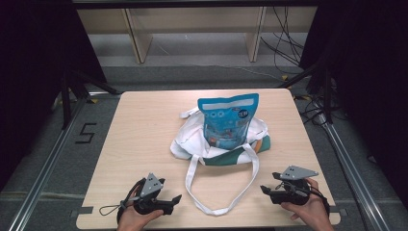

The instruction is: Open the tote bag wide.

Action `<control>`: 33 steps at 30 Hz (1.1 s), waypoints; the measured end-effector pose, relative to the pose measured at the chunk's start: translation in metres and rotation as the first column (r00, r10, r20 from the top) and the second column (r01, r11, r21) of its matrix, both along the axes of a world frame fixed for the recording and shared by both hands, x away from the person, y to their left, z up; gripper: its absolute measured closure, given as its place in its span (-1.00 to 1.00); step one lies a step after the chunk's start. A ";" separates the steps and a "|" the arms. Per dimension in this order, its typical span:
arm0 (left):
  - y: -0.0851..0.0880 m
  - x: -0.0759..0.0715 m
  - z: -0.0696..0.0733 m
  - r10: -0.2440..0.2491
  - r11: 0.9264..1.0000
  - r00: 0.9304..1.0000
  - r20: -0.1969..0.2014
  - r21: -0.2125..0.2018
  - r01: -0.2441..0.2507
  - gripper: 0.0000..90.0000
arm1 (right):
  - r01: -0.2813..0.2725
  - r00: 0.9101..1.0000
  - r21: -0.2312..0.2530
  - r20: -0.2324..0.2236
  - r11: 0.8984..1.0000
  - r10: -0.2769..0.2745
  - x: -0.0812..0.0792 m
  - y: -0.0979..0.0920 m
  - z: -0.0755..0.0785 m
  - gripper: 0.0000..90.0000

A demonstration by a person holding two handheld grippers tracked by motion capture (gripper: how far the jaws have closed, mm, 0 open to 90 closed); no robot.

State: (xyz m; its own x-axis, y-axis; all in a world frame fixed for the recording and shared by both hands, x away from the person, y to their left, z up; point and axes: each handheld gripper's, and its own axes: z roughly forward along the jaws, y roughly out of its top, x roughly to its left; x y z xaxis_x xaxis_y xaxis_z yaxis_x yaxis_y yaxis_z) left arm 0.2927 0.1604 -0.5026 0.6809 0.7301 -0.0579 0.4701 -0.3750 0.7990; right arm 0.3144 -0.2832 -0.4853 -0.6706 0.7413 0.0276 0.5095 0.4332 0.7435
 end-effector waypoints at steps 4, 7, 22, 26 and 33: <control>-0.003 -0.005 -0.001 -0.001 1.000 1.000 -0.014 -0.016 0.001 -0.65 | -0.016 1.000 -0.014 -0.003 1.000 0.016 -0.008 0.001 -0.004 -0.32; -0.003 -0.008 -0.002 -0.020 1.000 1.000 -0.008 0.005 0.020 -0.65 | -0.031 1.000 -0.024 -0.005 0.999 0.031 -0.012 0.002 -0.006 -0.32; -0.008 -0.015 -0.006 -0.022 0.999 1.000 -0.021 0.046 0.023 -0.65 | -0.074 0.995 -0.014 -0.064 0.997 0.073 -0.030 0.007 -0.013 -0.35; -0.008 -0.013 -0.007 -0.030 0.997 0.999 -0.019 0.068 0.032 -0.65 | -0.104 0.993 -0.031 -0.064 0.994 0.102 -0.028 0.009 -0.016 -0.35; -0.007 -0.013 -0.007 -0.028 0.998 0.999 -0.022 0.062 0.029 -0.65 | -0.097 0.993 -0.039 -0.069 0.995 0.094 -0.029 0.010 -0.015 -0.35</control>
State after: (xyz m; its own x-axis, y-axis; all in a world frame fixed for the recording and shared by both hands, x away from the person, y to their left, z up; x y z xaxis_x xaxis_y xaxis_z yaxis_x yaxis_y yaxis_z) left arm 0.2802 0.1530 -0.5095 0.7006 0.7130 -0.0271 0.4748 -0.4374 0.7637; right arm 0.2856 -0.2729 -0.5003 -0.7362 0.6753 0.0447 0.5122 0.5127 0.6891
